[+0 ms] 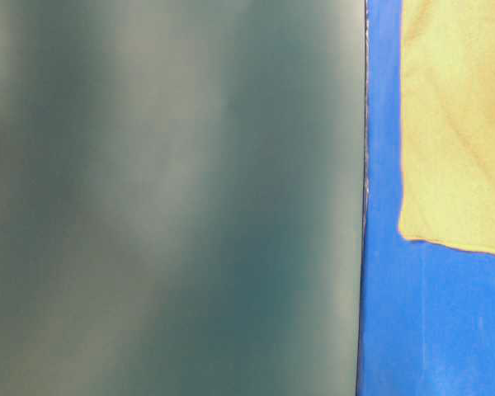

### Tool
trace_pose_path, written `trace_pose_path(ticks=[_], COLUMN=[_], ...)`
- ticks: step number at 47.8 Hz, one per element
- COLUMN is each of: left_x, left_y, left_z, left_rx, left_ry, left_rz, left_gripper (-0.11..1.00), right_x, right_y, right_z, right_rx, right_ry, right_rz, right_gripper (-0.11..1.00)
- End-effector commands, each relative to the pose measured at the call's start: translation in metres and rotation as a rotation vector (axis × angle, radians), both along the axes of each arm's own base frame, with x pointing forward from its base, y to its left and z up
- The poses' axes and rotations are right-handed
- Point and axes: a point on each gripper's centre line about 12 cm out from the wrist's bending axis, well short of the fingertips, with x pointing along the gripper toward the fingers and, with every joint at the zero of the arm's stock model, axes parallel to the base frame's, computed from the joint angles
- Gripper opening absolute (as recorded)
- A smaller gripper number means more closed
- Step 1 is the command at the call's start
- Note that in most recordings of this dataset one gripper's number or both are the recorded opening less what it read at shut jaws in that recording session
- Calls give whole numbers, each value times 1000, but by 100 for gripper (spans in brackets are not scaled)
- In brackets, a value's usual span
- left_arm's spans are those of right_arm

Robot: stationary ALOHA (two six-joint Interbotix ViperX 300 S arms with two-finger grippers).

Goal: Fold the orange towel.
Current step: 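Move both grippers to the towel's far corners and grasp them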

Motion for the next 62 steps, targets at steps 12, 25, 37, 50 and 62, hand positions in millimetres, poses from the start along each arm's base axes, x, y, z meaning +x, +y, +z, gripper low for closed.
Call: trace_pose_path(ticks=[12,25,37,50,62], left_x=[30,73,110,146,173], left_y=[23,64,108,155,187], left_z=[4,-15,-47,-95,-142], left_rx=[-20,-39,-71,-117,-141], left_ry=[54,181,310,424,485], left_rz=[106,237,342,429,472], left_gripper=[0,0,7,80,91], right_x=[0,-12,-23,-18,-17], right_y=[-22,-67,-115,-154,-183], right_z=[7,-15,-57,-111,-158], right_rx=[20,100,200,279,319], right_ry=[79,245,429,607,711], right_rz=[-113,-351,-584,-699,-758], right_gripper=[0,0,1,58,58])
